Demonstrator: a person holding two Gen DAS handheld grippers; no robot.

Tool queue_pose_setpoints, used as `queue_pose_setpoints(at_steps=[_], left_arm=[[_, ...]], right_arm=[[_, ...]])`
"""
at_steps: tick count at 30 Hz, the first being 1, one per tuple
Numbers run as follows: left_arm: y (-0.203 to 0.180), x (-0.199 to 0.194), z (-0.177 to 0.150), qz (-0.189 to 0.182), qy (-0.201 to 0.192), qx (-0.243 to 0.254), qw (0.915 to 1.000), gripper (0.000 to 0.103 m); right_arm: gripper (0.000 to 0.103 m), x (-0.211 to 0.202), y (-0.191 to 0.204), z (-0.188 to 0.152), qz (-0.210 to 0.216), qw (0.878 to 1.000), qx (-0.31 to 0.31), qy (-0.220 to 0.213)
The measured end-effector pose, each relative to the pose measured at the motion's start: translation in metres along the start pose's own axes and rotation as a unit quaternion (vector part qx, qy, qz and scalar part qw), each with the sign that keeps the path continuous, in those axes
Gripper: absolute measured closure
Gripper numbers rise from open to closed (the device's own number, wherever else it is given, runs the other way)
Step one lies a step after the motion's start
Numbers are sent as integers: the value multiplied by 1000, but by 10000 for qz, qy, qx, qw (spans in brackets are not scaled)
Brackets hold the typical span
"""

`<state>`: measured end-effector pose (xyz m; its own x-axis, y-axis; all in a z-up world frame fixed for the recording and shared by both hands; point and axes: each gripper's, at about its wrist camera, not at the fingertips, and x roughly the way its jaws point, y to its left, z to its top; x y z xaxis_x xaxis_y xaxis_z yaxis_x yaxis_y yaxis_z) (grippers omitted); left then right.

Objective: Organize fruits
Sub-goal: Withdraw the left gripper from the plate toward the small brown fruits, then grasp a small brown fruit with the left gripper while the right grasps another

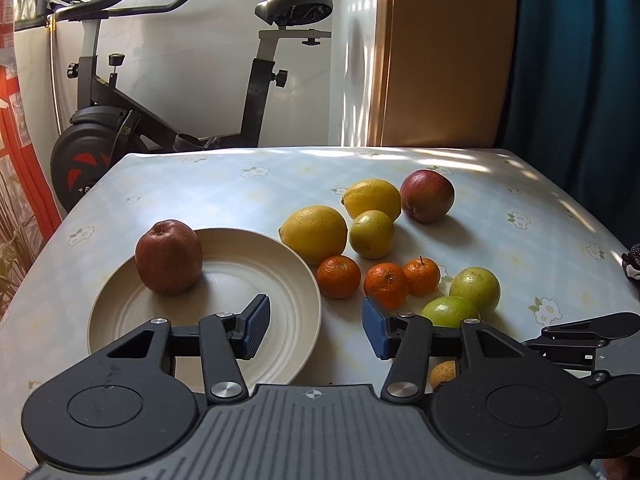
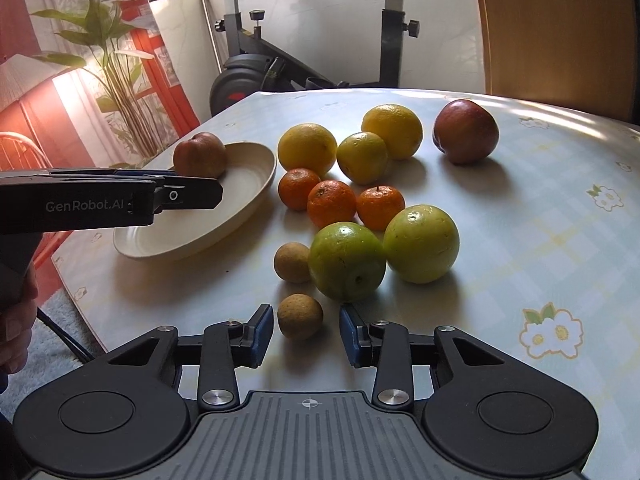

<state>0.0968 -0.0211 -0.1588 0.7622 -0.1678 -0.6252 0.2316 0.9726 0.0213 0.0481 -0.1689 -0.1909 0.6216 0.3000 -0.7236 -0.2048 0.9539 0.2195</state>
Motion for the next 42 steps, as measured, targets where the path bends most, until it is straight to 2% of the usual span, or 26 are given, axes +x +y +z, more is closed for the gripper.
queue_pose_setpoints(at_steps=[5,9,15,19,21,24,26,37,42], left_arm=[[1,2,-1,-12,54,-10,10000,49],[-1,2,-2,-54,62,37,10000,50],[0,1,-1,-78,84,-41,9999,55],[-8,4,-1,-466,216,64,9987,57],[-16,5,-2,-639,245,228,9974,61],[-21,12,-4,-944,411,223,9944,69],[-24,18,-6,-1108,556,206,9921,69],[-31,41,-9,-1238,893,368,9876,70],[-32,49,-9,-1240,964,397,9868,75]], right_arm=[[80,4,6,-1,-53,9998,-167,29],[80,-1,4,-2,-36,9998,-173,-18],[80,-28,-4,6,30,9990,-26,-444],[80,-44,-9,13,-137,9974,33,-712],[80,-50,-14,16,-211,9965,121,-801],[80,-55,-21,18,-310,9957,218,-849],[80,-56,-25,19,-377,9951,253,-878],[80,-55,-36,16,-486,9936,413,-934],[80,-54,-39,15,-511,9933,463,-928]])
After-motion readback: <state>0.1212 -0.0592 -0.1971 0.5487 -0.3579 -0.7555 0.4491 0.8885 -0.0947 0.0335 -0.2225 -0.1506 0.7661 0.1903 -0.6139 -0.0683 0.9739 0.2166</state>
